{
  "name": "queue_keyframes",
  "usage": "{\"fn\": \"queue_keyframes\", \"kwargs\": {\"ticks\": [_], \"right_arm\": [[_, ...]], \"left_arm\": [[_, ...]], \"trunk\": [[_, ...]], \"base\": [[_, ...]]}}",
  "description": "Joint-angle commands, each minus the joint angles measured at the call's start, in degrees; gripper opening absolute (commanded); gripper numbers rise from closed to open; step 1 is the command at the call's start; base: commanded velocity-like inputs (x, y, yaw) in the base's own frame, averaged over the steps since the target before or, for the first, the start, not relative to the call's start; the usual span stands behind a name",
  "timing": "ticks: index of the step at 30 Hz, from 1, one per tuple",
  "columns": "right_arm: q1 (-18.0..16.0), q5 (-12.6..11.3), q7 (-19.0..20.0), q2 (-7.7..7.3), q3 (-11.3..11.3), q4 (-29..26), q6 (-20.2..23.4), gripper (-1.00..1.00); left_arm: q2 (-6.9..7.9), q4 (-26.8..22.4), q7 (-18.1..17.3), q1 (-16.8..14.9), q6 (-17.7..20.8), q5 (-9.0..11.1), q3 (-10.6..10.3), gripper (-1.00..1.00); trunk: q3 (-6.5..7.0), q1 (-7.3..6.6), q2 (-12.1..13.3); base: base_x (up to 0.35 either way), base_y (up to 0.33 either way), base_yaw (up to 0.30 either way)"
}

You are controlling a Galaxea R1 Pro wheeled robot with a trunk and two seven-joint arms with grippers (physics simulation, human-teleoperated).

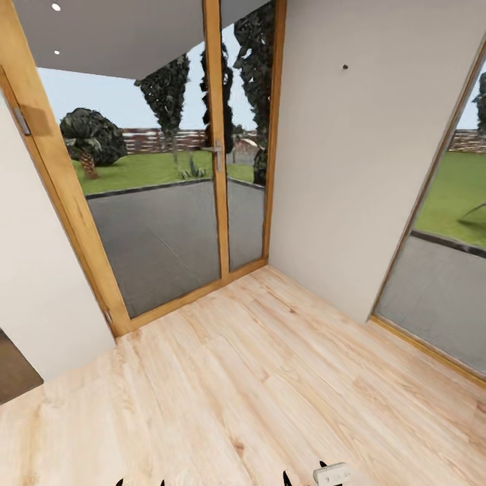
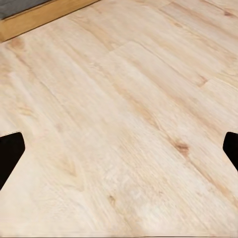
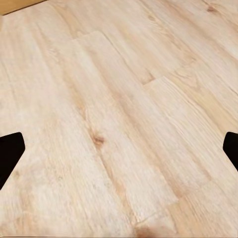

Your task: Put the three can of soda from the living room inside the tash can in the kitchen.

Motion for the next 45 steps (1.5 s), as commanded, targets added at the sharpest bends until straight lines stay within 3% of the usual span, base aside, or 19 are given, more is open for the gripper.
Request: {"fn": "queue_keyframes", "kwargs": {"ticks": [1, 45], "right_arm": [[0.0, 0.0, 0.0, 0.00, 0.2, 0.0, 0.0, 1.00], [-0.1, 0.1, 0.1, 0.00, 0.5, 1.3, -0.1, 1.00]], "left_arm": [[0.00, 0.0, 0.0, 0.0, 0.0, 0.0, 0.0, 1.00], [0.00, 0.1, 0.0, 0.0, -0.1, -0.1, 0.1, 1.00]], "trunk": [[-0.04, 0.00, 0.0], [-1.28, 0.00, 0.0]], "base": [[-0.147, 0.091, 0.222], [-0.238, 0.189, 0.227]]}}
